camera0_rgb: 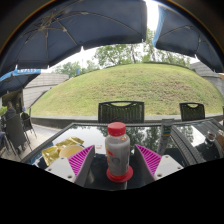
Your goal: Pour water
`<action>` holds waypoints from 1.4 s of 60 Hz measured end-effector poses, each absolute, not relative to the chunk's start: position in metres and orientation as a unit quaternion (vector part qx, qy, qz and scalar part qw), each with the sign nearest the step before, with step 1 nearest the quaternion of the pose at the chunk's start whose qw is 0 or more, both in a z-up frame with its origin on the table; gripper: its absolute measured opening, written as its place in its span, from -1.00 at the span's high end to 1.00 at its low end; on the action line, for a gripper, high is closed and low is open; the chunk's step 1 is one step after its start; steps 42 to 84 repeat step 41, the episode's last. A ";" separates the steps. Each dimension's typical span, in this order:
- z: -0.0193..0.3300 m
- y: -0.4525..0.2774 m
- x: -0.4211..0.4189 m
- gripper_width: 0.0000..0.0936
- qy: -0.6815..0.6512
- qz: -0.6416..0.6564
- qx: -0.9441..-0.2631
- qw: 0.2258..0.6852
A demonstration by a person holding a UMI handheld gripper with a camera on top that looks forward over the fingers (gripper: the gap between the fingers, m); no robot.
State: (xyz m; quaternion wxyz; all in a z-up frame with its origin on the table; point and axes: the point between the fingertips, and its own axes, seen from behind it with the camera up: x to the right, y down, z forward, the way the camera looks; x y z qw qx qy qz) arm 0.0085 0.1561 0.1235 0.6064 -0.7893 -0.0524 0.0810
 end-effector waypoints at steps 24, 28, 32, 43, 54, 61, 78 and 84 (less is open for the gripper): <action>0.141 -0.012 0.033 -0.79 -0.072 0.008 -0.780 0.622; 0.140 -0.029 0.042 -0.78 -0.082 -0.017 -0.776 0.625; 0.141 -0.041 0.049 -0.78 -0.089 -0.035 -0.771 0.630; 0.140 -0.051 0.054 -0.78 -0.071 -0.019 -0.767 0.637; 0.140 -0.051 0.054 -0.78 -0.071 -0.019 -0.767 0.637; 0.140 -0.051 0.054 -0.78 -0.071 -0.019 -0.767 0.637; 0.140 -0.051 0.054 -0.78 -0.071 -0.019 -0.767 0.637; 0.140 -0.051 0.054 -0.78 -0.071 -0.019 -0.767 0.637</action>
